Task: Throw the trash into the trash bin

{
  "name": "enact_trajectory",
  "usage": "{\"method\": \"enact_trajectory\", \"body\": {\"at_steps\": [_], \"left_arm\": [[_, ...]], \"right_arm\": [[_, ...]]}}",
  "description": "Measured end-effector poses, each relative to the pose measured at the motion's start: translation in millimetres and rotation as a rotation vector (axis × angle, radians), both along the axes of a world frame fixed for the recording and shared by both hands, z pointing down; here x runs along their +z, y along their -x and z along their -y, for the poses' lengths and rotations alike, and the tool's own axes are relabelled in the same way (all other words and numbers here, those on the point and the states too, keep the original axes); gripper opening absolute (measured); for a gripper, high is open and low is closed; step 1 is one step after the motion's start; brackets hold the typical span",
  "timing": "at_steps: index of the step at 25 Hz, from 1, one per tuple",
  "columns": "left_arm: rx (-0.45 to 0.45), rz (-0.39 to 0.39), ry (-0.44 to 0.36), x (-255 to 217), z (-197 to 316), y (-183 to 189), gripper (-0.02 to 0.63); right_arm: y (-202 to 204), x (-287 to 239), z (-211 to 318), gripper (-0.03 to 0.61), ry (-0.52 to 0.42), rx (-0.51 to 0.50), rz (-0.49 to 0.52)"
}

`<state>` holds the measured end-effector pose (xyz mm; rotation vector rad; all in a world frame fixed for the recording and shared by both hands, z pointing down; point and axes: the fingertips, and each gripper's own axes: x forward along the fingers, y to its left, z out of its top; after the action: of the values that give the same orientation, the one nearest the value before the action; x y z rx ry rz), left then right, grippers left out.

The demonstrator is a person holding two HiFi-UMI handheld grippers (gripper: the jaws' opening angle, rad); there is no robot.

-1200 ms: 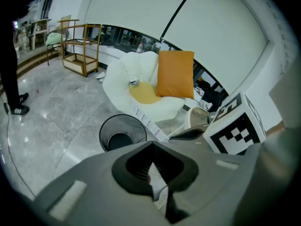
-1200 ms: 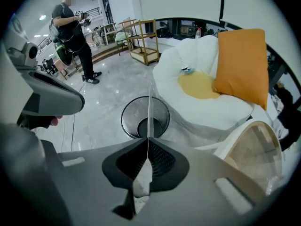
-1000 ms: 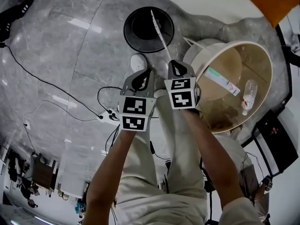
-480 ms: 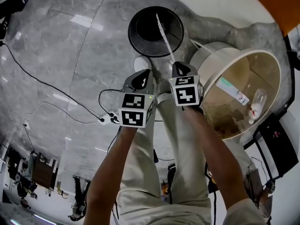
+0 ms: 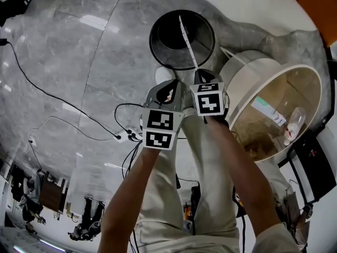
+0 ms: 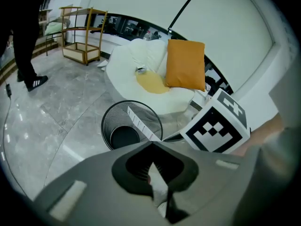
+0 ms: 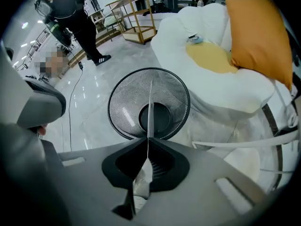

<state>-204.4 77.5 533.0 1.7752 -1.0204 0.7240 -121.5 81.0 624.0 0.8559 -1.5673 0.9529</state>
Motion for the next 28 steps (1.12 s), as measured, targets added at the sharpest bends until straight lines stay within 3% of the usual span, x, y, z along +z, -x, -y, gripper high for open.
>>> {"method": "enact_trajectory", "body": {"at_steps": [8, 10, 12, 20, 25, 28], "left_arm": [[-0.008, -0.008, 0.008, 0, 8, 4, 0.0], [-0.005, -0.007, 0.009, 1, 10, 5, 0.0], [0.001, -0.007, 0.009, 0, 11, 5, 0.0], [0.018, -0.007, -0.004, -10, 16, -2, 0.0], [0.034, -0.026, 0.0, -15, 15, -15, 0.002], [0.013, -0.05, 0.012, -21, 14, -21, 0.0]], "right_arm": [[9, 7, 17, 0.054, -0.007, 0.041, 0.031], [10, 7, 19, 0.202, -0.005, 0.05, 0.041], [9, 4, 21, 0.164, -0.018, 0.049, 0.028], [4, -12, 24, 0.146, -0.053, 0.057, 0.028], [3, -29, 26, 0.034, -0.087, 0.117, 0.132], [1, -47, 25, 0.026, -0.071, 0.159, 0.186]]}}
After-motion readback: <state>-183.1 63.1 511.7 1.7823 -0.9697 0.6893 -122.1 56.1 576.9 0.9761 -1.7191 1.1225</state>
